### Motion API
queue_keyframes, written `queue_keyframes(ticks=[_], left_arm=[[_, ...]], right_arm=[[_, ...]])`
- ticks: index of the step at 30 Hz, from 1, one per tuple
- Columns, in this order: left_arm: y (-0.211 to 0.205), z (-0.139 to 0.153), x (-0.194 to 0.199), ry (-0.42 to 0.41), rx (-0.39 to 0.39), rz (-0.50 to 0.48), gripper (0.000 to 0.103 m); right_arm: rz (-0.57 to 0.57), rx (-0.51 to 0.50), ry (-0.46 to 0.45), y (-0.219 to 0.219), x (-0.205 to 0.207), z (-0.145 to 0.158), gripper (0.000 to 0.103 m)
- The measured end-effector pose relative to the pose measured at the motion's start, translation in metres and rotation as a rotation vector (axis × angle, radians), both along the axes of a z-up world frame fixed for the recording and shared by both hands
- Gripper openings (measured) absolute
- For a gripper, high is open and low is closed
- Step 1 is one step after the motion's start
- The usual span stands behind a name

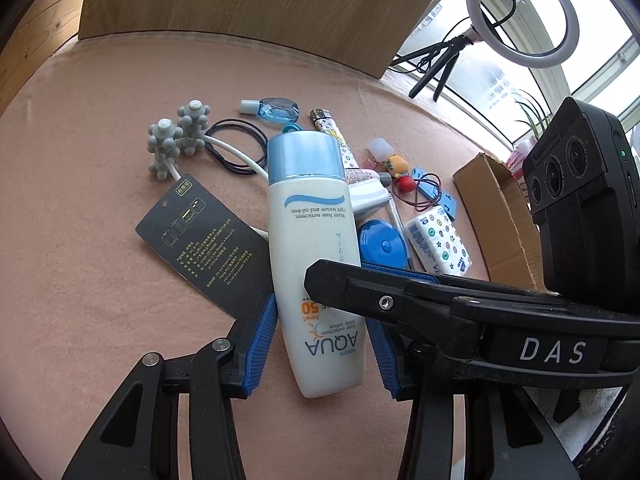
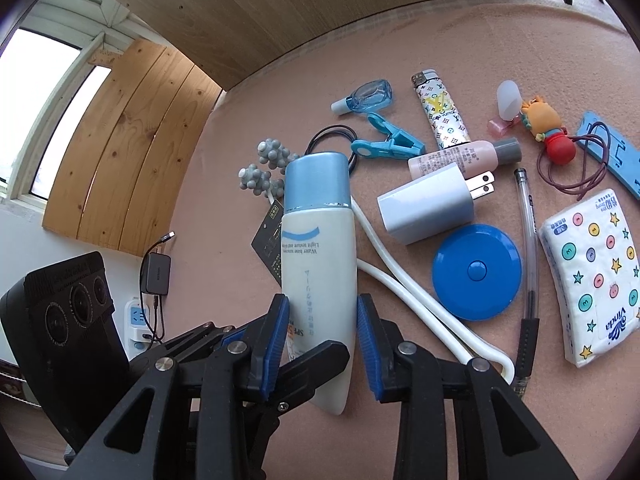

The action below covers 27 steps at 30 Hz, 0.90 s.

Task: Organize objects
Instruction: 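Carry the bottle into the cardboard box and open the right gripper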

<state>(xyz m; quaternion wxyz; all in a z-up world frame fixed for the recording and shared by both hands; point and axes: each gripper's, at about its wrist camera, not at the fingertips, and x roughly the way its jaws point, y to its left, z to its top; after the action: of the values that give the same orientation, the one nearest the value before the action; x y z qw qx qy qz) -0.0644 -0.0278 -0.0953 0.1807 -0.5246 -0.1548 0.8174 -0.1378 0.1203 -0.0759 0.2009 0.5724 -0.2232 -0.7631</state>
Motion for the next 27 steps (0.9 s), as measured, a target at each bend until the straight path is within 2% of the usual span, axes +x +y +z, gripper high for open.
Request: queue_keyframes(ticks=[4,10,19,27], left_arm=[[0.018,0.014,0.001,0.028,0.002,-0.013,0.049],[0.069,0.037,0.000,0.084,0.005,-0.072,0.049],[0.169,0.061,-0.001,0.139,0.028,-0.195,0.049],[0.252,0.071,0.006,0.155,0.047,-0.302,0.049]], right_arm=[[-0.015,-0.002,0.025,0.013,0.008,0.012,0.031],[-0.081,-0.019,0.061,0.055,0.027,0.032,0.031],[-0.225,-0.001,0.105,0.137,0.069,0.056,0.031],[-0.346,0.009,0.120,0.209,0.112,0.063,0.031]])
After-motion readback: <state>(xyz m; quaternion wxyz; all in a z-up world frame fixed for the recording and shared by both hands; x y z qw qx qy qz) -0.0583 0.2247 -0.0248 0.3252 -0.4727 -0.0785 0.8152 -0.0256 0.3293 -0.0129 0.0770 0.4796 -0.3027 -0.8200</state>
